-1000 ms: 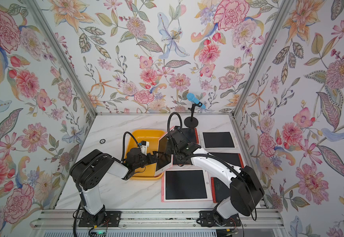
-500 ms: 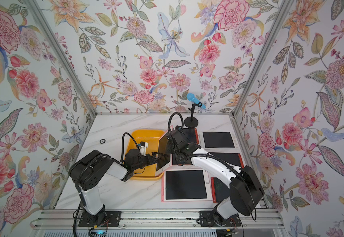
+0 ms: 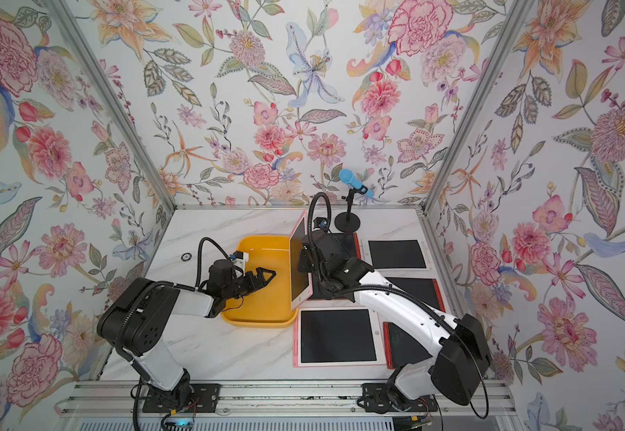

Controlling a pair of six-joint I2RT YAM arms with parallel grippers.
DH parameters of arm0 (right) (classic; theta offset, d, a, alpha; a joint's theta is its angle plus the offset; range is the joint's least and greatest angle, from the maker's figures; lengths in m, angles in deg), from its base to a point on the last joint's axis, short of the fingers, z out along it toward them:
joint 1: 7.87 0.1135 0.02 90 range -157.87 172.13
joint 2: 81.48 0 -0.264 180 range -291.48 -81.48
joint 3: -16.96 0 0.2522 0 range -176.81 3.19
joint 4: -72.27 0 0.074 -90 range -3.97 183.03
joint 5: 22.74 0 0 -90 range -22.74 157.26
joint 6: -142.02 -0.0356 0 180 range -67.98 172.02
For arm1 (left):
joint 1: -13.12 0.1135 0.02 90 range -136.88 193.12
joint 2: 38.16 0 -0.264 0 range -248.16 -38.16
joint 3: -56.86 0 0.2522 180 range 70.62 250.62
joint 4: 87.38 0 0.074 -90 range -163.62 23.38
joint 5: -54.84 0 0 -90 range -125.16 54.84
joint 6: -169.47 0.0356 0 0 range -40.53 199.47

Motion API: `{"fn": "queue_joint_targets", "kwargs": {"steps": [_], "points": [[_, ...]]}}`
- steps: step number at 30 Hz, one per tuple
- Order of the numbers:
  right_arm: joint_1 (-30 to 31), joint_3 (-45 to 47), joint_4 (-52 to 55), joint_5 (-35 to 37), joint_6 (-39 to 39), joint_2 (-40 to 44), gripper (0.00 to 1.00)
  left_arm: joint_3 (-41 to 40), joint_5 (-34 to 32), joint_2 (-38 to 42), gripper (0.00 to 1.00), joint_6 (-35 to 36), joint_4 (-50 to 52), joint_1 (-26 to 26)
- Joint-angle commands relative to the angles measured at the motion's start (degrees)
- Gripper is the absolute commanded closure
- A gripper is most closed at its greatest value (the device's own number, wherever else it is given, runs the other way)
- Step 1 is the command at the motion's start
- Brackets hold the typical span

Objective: Take out the writing tablet from the storage box
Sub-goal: Move the storage box to the center of the board.

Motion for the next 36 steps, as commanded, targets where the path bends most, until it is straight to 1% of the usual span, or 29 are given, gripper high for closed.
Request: {"fn": "queue_joint_targets", "kwargs": {"steps": [1, 6, 13, 17, 21, 24, 31, 36], "points": [[0.0, -3.7, 1.7, 4.4, 5.0, 2.9, 1.0, 3.9, -4.1, -5.1, 0.01, 3.9, 15.5, 1.4], [0.0, -4.0, 1.6, 5.1, 4.7, 3.4, 1.0, 10.9, -5.3, -10.1, 0.01, 3.1, 18.0, 1.5], [-0.1, -7.0, 1.6, 4.3, 5.9, 2.4, 1.0, 20.2, -7.3, -14.9, 0.01, 4.6, 24.0, 1.9], [0.1, -8.9, 1.5, 2.9, 6.4, 1.9, 1.0, 24.2, -7.7, -17.9, 0.01, 4.3, 26.0, 3.5], [0.1, -10.0, 1.6, 1.8, 7.0, 1.7, 1.0, 27.1, -7.8, -20.4, 0.01, 3.3, 26.7, 7.2], [0.1, -10.3, 1.6, 1.6, 7.4, 2.0, 1.0, 32.2, -7.9, -22.4, 0.01, 5.5, 32.3, 11.5], [0.1, -10.5, 1.6, 1.8, 7.7, 2.4, 1.0, 37.8, -6.0, -22.4, 0.01, 5.4, 35.3, 21.2], [0.3, -11.5, 1.6, 1.1, 7.8, 1.1, 1.0, 42.0, -5.7, -23.6, 0.01, 7.8, 38.7, 25.6]]}}
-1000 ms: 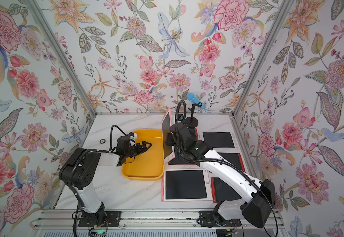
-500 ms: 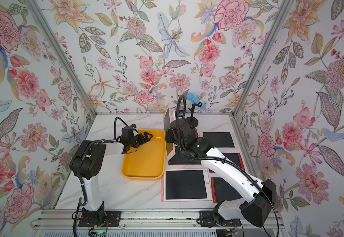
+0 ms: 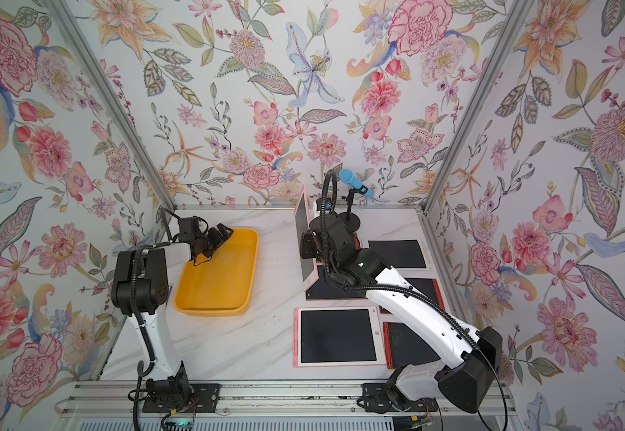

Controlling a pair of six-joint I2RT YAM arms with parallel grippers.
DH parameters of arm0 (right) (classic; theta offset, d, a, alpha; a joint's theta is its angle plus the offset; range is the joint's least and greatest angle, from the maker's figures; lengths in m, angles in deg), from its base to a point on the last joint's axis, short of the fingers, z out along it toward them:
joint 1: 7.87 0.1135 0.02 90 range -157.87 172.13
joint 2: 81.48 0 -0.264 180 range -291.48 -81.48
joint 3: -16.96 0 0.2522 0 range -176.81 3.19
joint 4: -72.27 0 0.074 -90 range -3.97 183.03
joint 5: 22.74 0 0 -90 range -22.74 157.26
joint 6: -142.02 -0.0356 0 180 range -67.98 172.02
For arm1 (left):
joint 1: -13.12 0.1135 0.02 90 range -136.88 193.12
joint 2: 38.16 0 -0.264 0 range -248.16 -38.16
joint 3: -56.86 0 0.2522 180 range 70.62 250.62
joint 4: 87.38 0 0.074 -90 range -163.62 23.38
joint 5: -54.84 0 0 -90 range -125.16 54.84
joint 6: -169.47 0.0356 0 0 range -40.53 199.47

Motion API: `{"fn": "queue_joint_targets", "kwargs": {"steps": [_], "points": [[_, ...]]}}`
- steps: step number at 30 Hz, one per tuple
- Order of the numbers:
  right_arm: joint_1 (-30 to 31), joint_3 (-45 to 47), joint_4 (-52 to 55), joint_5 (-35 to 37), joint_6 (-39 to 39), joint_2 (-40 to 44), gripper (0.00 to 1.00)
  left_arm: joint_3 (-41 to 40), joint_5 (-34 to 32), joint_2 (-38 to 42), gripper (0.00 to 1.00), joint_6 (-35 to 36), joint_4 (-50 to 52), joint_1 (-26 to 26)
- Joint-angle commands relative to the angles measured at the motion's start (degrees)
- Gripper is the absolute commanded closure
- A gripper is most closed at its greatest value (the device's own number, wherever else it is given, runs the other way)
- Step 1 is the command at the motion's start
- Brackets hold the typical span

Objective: Take out the writing tablet from the storage box
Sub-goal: Move the storage box to the center of the board, then place the writing tablet at the center of the board.

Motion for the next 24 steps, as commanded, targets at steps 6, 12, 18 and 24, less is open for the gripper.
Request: {"fn": "queue_joint_targets", "kwargs": {"steps": [6, 12, 18, 24], "points": [[1.1, -4.4, -1.1, -0.7, 1.1, -2.4, 1.0, 8.5, -2.7, -5.3, 0.01, 8.0, 16.1, 4.7], [1.4, -4.6, -0.8, -1.4, 0.8, -3.0, 1.0, 12.5, -0.9, -5.3, 0.01, 11.5, 18.0, 6.1], [1.4, -3.3, -2.0, -1.6, -3.2, -4.0, 1.0, 11.1, 1.9, -0.2, 0.01, 11.4, 15.8, 5.9], [1.4, -4.7, -4.6, -3.5, -8.1, -9.7, 1.0, 6.3, 3.0, 7.2, 0.01, 9.9, 13.9, 5.7]]}}
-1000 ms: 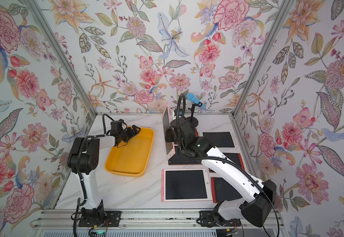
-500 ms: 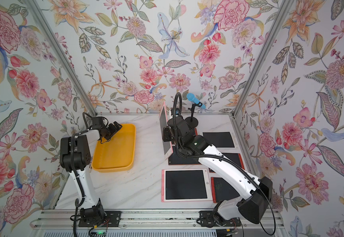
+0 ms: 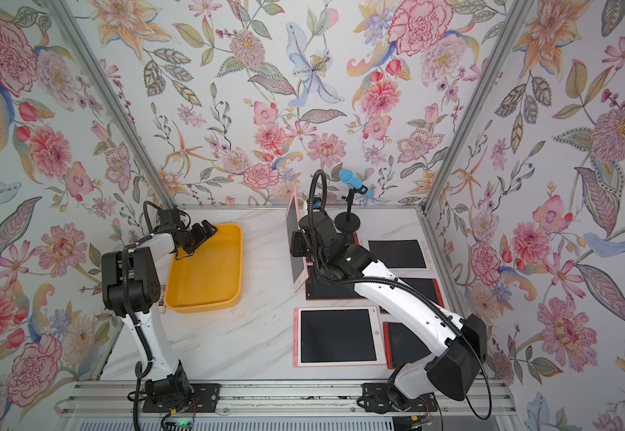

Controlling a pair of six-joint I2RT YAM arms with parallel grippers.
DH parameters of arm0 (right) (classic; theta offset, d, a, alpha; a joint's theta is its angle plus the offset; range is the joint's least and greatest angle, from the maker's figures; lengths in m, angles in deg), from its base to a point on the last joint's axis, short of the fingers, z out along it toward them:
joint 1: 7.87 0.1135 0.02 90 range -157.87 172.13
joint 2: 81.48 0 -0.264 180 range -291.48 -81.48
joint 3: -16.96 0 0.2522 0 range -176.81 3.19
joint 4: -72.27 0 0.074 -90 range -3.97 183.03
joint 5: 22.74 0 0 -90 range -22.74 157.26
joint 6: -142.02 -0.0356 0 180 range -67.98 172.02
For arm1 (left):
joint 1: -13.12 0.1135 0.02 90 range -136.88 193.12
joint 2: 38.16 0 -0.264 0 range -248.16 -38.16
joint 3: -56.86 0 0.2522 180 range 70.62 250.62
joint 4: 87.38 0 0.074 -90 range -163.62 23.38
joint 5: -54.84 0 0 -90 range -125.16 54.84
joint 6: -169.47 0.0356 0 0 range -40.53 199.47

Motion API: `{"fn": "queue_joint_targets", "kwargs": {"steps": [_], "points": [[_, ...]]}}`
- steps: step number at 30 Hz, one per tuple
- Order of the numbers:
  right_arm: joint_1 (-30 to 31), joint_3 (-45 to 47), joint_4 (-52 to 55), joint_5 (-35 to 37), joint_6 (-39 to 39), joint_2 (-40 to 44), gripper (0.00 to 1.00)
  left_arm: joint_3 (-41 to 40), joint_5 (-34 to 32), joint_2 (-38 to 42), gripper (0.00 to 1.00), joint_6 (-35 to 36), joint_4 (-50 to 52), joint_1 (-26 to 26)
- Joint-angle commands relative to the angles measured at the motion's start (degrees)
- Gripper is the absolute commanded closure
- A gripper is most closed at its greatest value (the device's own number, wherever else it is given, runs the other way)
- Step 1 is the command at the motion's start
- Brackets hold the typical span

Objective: Take out the writing tablet from the storage box
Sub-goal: Place the writing tablet at the center of the board.

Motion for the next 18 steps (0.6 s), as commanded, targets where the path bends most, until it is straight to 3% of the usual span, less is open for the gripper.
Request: {"fn": "queue_joint_targets", "kwargs": {"steps": [1, 12, 18], "points": [[0.4, -2.3, -3.2, -1.2, -4.5, -4.1, 1.0, -2.0, 2.0, 5.9, 0.01, -0.3, -1.3, 0.2], [-3.2, 5.1, -19.6, -11.7, -17.5, -11.9, 1.0, -11.7, 3.6, 13.9, 0.01, -0.4, -3.7, -0.8], [-5.3, 6.0, -22.0, -15.3, -19.1, -16.9, 1.0, -15.1, 3.2, 15.4, 0.01, -1.2, -4.8, -1.3]]}}
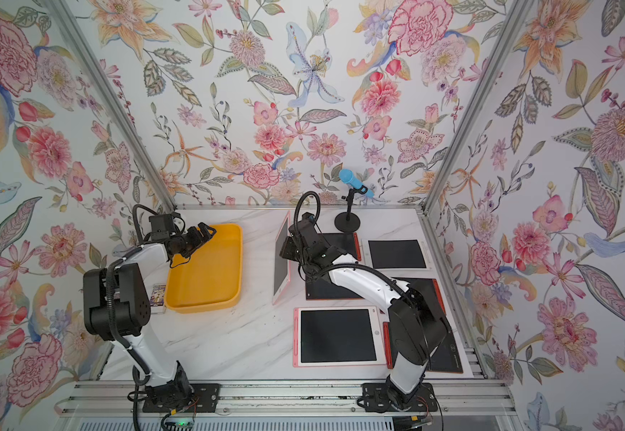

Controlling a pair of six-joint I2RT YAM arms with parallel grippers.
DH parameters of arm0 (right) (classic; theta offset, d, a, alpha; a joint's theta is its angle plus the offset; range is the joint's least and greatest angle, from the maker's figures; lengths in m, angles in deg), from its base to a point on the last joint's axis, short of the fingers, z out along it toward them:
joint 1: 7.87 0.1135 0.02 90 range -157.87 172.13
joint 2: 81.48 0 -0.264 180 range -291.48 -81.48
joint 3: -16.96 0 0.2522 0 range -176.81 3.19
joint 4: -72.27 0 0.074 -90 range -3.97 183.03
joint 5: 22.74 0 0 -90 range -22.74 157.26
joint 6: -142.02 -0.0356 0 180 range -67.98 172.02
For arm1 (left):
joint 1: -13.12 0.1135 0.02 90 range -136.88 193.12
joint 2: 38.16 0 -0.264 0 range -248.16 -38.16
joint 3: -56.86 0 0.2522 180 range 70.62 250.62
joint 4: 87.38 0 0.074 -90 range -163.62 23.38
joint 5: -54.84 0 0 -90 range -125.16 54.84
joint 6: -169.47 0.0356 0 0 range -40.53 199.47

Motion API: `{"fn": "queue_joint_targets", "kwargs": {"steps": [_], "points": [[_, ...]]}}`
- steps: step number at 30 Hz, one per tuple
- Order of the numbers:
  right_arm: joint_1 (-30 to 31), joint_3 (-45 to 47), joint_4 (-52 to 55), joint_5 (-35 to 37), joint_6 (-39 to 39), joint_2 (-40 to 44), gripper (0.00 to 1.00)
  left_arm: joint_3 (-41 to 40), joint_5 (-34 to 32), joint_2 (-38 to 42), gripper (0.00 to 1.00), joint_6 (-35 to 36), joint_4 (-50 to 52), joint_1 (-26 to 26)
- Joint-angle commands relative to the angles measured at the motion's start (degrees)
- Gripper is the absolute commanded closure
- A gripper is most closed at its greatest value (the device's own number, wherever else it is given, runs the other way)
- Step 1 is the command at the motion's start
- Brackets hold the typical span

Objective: Take out the writing tablet from the storage box
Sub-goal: Place the writing tablet at the center of the board.

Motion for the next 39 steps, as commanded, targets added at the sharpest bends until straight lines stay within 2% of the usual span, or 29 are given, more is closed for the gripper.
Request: {"fn": "queue_joint_targets", "kwargs": {"steps": [1, 10, 15, 32, 33, 39], "points": [[-1.1, 0.4, -6.4, -4.4, -2.5, -3.1, 1.0, -1.3, -0.4, 2.5, 0.01, -0.7, -0.6, -0.8], [-2.5, 4.1, -10.7, -9.7, -1.0, -10.1, 1.0, -3.6, -0.6, 3.7, 0.01, -0.2, -0.5, -1.1], [-2.9, 2.8, -7.4, -10.2, 1.8, -13.5, 1.0, -3.9, -0.9, 4.3, 0.01, -0.1, -0.5, -1.1], [-5.2, 10.7, -8.6, -9.0, 2.4, -14.3, 1.0, -5.3, -1.2, 3.9, 0.01, -0.4, -0.7, -1.0], [-7.0, 11.2, -8.8, -9.3, 2.5, -14.3, 1.0, -5.3, -1.2, 3.8, 0.01, -0.3, -0.7, -1.0], [-8.1, 13.1, -9.9, -10.5, 2.1, -14.7, 0.96, -5.6, -1.2, 3.5, 0.01, -0.9, -1.3, -1.1]]}}
